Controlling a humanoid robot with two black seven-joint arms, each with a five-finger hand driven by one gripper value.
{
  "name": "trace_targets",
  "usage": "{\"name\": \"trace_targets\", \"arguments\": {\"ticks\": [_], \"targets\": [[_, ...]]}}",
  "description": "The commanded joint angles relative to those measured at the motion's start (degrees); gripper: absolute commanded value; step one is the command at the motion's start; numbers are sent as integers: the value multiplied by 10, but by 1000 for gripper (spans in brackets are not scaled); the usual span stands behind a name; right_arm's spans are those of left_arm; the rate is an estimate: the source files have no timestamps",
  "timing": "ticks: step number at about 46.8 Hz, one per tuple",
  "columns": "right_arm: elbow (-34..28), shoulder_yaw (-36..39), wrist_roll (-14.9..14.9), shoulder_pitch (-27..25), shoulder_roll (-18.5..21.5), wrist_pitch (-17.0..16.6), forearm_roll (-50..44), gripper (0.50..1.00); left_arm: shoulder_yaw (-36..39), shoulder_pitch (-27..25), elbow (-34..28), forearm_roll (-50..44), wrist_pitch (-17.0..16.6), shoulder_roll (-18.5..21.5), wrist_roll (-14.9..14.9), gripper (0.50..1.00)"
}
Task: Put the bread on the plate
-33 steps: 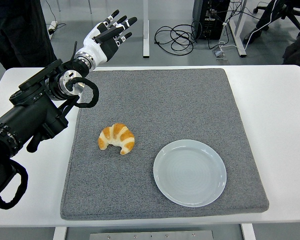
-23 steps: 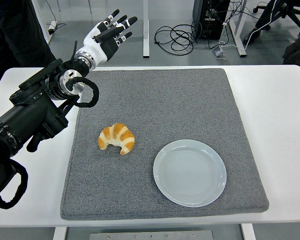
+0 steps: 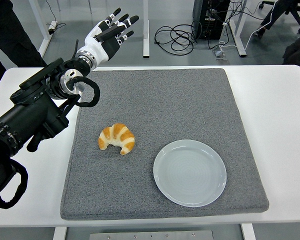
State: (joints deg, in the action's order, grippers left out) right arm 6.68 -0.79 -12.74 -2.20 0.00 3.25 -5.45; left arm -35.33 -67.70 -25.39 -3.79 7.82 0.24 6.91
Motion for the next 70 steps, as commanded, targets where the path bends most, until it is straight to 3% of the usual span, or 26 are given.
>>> {"name": "trace_targets", "arguments": {"ticks": [1, 14, 24, 41, 55, 62, 70], "targets": [[0, 0, 0, 0, 0, 0, 0, 1000, 14, 0, -19, 3, 1, 16, -1, 977], [0, 0, 0, 0, 0, 0, 0, 1000, 97, 6, -199, 4, -17, 125, 0, 977], [0, 0, 0, 0, 0, 0, 0, 1000, 155, 3, -289, 14, -29, 190, 2, 977], [0, 0, 0, 0, 0, 0, 0, 1000, 165, 11, -466, 300, -24, 324, 7, 977], [0, 0, 0, 0, 0, 0, 0, 1000, 189, 27, -525, 476, -26, 347, 7, 977], [0, 0, 0, 0, 0, 0, 0, 1000, 253, 24, -534, 503, -26, 350, 7, 975], [0, 0, 0, 0, 0, 0, 0, 1000, 277, 24, -550, 562, -26, 361, 7, 977]]}}
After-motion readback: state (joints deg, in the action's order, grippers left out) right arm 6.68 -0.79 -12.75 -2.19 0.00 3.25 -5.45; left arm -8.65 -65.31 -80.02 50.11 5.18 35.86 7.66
